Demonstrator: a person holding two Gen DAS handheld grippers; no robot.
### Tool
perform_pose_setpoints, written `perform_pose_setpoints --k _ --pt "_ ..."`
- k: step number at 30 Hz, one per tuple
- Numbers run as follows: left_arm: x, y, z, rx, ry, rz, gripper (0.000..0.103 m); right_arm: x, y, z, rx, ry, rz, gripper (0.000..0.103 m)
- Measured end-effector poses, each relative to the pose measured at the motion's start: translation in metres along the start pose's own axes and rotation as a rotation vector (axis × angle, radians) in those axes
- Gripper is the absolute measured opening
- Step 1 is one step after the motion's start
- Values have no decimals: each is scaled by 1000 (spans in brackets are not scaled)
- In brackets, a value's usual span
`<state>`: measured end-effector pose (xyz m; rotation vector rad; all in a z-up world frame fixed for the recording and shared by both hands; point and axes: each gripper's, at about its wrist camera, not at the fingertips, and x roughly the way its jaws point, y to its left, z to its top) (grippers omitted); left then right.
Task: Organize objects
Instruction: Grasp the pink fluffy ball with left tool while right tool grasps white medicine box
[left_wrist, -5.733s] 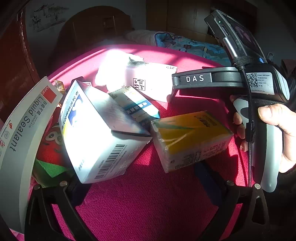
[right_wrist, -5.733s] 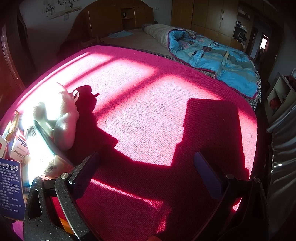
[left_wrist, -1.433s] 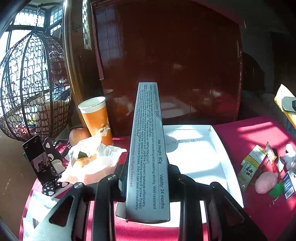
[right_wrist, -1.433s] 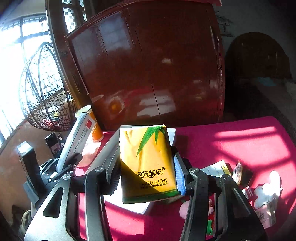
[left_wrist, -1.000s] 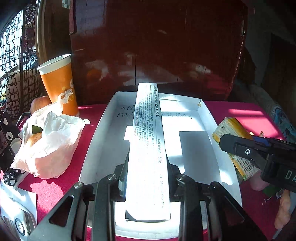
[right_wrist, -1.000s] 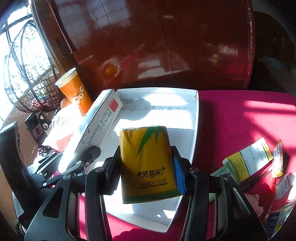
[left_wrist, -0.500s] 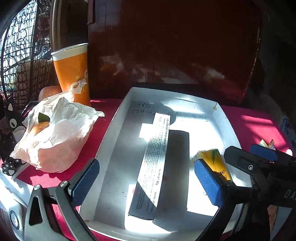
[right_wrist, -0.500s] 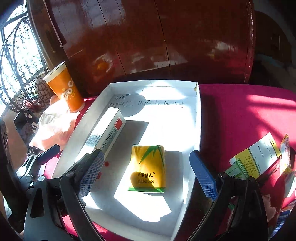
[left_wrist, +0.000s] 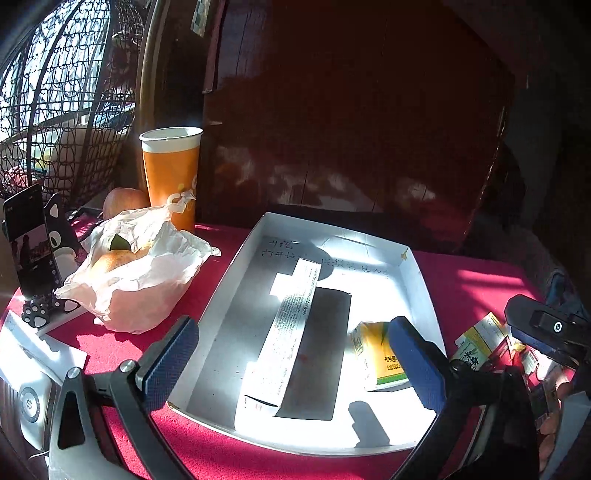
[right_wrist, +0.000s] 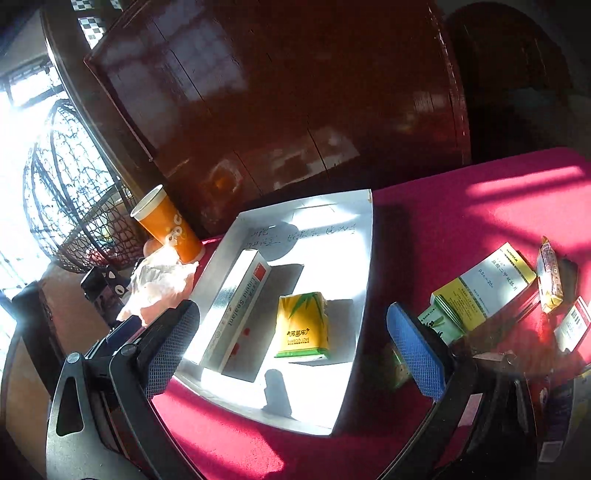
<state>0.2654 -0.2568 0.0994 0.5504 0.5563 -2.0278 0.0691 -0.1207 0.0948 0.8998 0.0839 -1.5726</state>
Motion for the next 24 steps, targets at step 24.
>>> perform_pose_setpoints --k 24 --pt "33 -202 -89 586 221 -374 103 -144 -172 -73 -44 -56 -383 85"
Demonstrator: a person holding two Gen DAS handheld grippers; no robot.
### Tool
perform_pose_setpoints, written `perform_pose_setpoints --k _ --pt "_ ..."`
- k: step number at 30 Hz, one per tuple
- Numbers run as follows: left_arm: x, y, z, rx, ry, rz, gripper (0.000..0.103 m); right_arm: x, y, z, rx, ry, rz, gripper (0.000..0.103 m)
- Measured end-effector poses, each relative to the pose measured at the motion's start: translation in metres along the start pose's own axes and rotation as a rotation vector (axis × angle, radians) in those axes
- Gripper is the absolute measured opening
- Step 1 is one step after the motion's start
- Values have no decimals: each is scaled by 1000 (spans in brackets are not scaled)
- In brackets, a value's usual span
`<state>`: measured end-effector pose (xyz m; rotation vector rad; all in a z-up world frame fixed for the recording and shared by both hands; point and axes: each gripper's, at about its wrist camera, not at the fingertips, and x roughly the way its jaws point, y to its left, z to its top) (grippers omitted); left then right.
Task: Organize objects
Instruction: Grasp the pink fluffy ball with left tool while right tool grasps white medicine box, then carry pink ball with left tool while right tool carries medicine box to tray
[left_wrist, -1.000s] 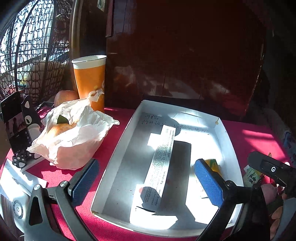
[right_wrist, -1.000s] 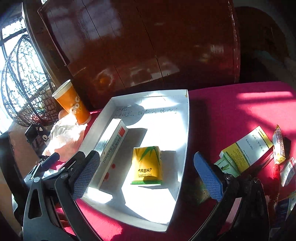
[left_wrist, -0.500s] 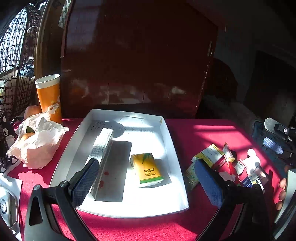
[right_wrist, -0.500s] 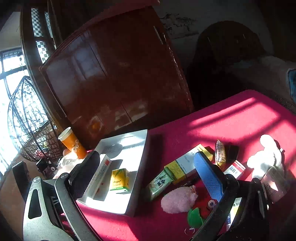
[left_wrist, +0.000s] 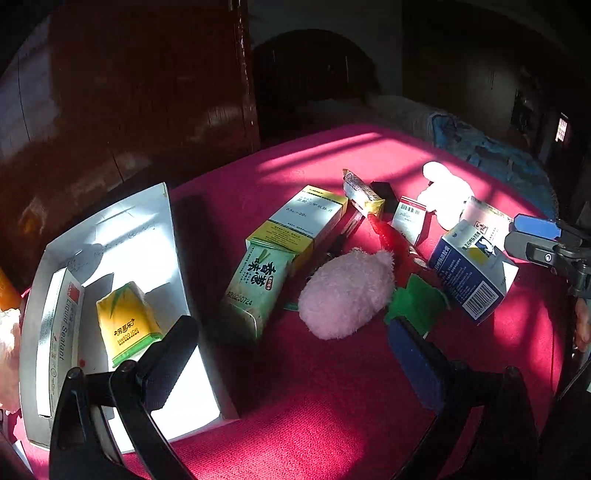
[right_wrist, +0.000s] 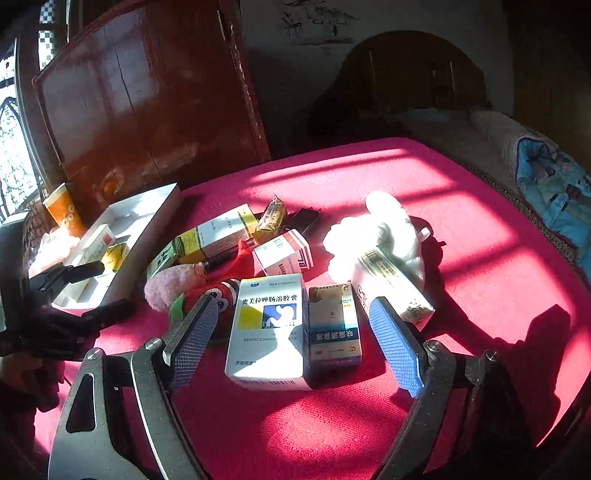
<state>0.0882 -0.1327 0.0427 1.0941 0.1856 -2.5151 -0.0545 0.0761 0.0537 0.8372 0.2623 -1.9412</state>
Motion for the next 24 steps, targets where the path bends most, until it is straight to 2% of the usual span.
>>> perform_pose_setpoints --k 3,5,8,9,10,11,14,15,17,18,19,20,24 --pt "13 -5 3 7 30 -1 103 13 16 -9 -88 25 -39 82" --pt "23 -6 5 8 53 7 103 21 20 -14 -125 49 -47 74" --pt "36 -9 8 29 76 48 103 38 22 -19 -144 104 -61 69" --pt "40 -11 10 38 82 52 103 39 25 -21 -164 94 -80 67" --pt "43 -13 11 51 88 50 103 39 28 -22 -190 86 -97 57" --pt "46 -16 13 67 90 47 103 39 29 -22 -196 85 -99 53" --pt "57 -29 16 131 99 51 101 37 24 -22 -178 77 -90 51" --pt "62 -32 17 146 107 55 99 35 22 -22 -171 77 -88 51" --pt "64 -38 17 164 98 79 81 32 15 -21 -142 78 -69 51" --pt "62 -40 17 176 83 88 59 28 12 -20 -124 76 -56 51" --pt "61 -42 17 184 84 94 48 24 8 -20 -108 70 -46 51" --pt "59 -43 18 183 87 109 45 21 6 -19 -98 64 -39 51" --pt "45 -39 20 132 50 122 43 4 -1 -11 -69 18 -25 51"
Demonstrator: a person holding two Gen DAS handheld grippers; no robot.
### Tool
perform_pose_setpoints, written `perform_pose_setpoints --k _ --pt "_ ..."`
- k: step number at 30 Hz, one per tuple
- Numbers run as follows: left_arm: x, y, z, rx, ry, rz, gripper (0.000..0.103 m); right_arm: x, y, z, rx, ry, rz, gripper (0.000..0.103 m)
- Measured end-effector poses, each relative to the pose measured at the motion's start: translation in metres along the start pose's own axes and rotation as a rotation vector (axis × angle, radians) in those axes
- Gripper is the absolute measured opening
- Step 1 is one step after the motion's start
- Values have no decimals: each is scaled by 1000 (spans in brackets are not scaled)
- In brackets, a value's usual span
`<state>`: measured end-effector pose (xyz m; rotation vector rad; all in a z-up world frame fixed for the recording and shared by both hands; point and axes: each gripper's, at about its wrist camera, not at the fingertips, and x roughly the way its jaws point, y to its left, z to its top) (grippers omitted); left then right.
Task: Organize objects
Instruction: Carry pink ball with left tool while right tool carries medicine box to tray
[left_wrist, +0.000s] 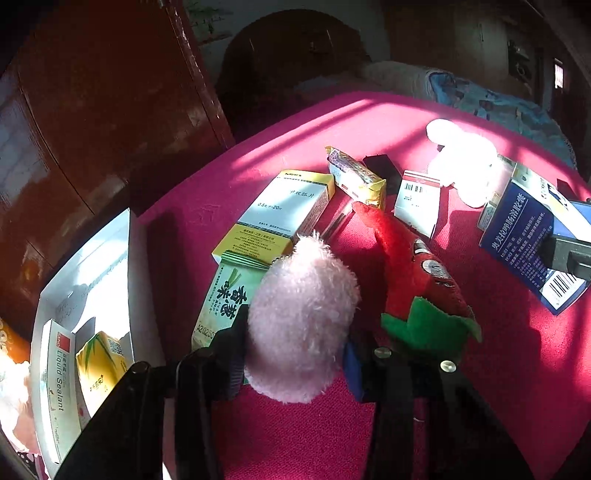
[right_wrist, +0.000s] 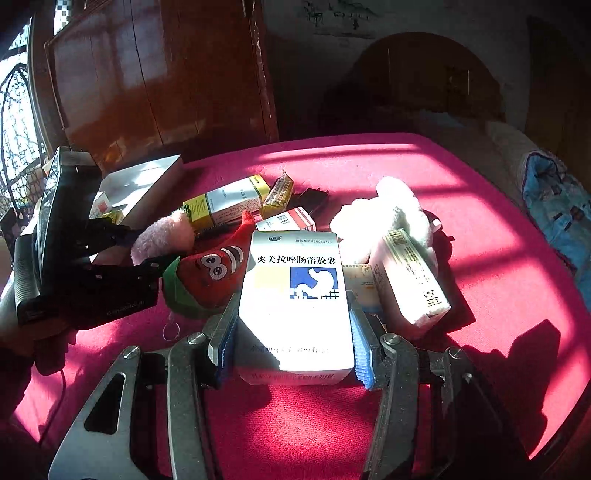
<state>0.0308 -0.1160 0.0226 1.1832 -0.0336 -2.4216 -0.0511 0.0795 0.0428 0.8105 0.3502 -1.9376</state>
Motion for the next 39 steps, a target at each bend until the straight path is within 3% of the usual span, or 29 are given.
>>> perform_pose_setpoints --k 12,39 --pt "-56 23 5 -106 -123 63 43 -22 9 14 32 -53 27 51" --pt "-118 128 -41 -402 -224 185 43 -41 60 56 -51 -102 123 51"
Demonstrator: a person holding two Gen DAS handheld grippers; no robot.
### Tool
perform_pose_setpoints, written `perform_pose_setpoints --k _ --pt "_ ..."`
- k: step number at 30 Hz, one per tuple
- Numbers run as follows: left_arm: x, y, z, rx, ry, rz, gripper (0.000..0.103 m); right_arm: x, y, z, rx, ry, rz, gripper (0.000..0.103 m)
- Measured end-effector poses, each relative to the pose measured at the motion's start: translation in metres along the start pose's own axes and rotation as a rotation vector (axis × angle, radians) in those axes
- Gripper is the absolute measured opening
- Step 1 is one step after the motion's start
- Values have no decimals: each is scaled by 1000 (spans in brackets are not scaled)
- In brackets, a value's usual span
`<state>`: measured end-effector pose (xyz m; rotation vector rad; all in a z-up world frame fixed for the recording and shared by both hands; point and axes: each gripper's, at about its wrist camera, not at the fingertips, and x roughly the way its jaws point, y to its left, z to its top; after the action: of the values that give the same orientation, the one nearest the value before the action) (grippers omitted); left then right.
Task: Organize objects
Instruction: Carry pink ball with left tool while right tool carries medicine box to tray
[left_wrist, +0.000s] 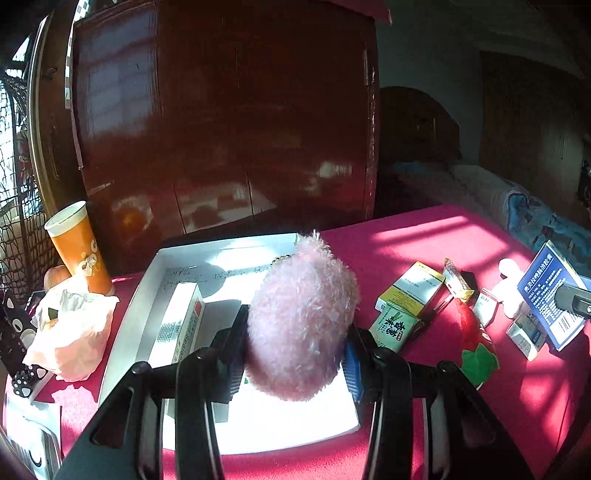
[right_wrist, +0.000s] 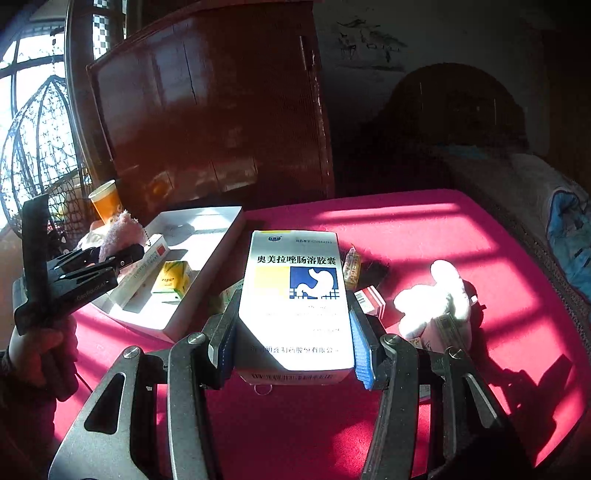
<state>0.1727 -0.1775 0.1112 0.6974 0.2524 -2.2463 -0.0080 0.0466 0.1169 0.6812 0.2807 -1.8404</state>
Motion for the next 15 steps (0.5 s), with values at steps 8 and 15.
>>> perform_pose_setpoints --k 8,15 --pt "-7 32 -6 -76 -7 20 43 -8 18 36 -33 -49 33 51" --pt "-14 55 -6 -105 -22 55 43 -10 44 74 -65 -87 81 51"
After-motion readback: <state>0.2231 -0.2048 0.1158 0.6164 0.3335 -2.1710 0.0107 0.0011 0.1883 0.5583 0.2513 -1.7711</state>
